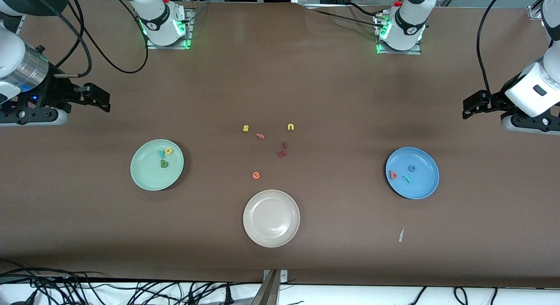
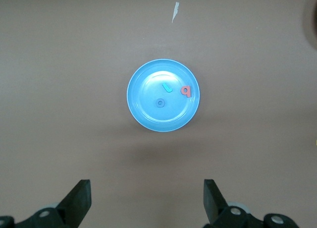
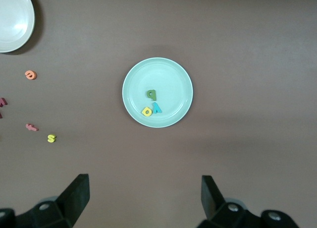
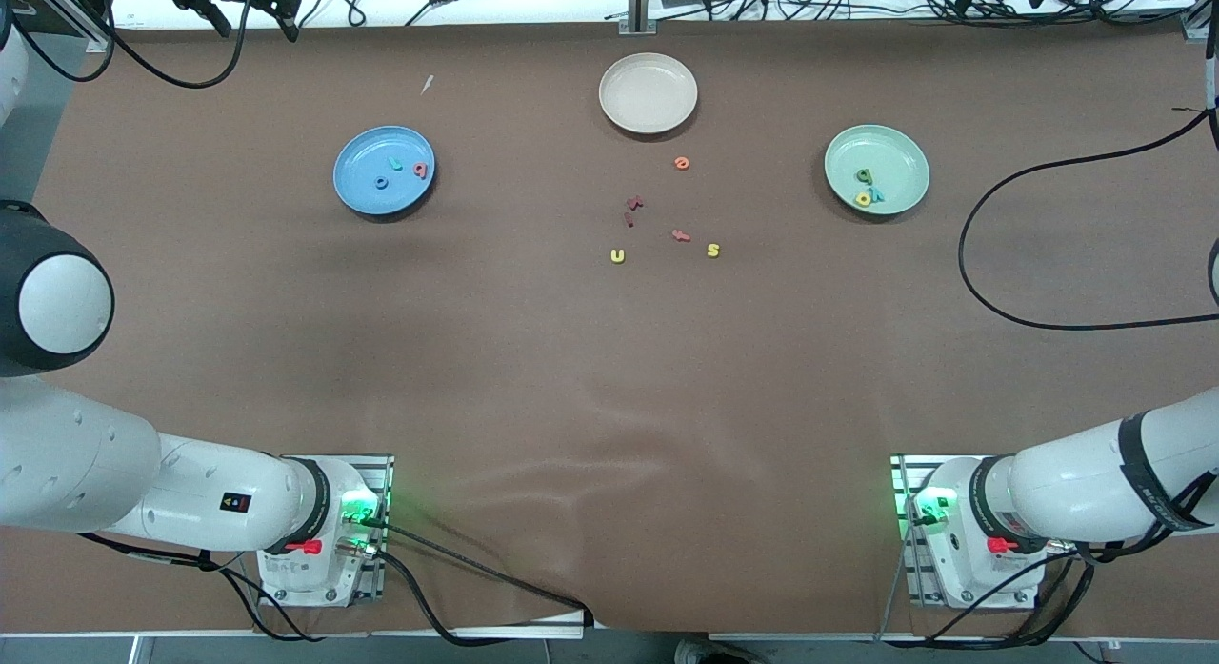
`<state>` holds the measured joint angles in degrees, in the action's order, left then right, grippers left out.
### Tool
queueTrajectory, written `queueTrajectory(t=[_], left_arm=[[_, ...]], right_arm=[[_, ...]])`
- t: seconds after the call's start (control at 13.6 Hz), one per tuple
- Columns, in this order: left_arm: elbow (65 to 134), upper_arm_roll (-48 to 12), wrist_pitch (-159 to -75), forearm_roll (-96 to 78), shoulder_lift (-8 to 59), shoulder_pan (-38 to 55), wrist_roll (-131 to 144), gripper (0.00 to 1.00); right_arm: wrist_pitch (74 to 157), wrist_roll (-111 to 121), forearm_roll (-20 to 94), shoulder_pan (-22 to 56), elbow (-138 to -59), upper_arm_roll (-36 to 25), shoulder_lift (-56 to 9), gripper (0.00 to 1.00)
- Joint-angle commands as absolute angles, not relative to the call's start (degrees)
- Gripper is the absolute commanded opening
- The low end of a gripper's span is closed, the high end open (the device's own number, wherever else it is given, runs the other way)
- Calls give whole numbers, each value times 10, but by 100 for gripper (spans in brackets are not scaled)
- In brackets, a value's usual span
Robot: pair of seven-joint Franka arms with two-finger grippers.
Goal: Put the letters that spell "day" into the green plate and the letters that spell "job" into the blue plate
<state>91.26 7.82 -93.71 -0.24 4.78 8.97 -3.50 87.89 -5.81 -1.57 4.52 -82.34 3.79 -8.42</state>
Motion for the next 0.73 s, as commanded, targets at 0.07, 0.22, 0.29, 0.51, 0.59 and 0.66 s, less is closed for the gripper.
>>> queueTrajectory(t=[0.07,0.22,0.29,0.51,0.59,0.66], left_arm=[[925,78,-947,-13,33,88,-16,100],[921,78,-945,-11,35,89,-18,100],[918,79,-941,-11,37,91,-19,100],[910,79,-932,-9,46,92,-21,100],[910,79,-932,-9,46,92,-21,100],[909,79,-932,-9,47,92,-21,100]], right_arm=[[865,-48,-8,40,-804,40,-92,100],[865,-47,-8,40,-804,40,-92,100],[865,-47,-8,40,-804,40,-92,100],[865,-47,-8,40,-804,39,-92,100],[865,-47,-8,40,-804,39,-92,100],[865,-47,-7,40,-804,40,-92,100]])
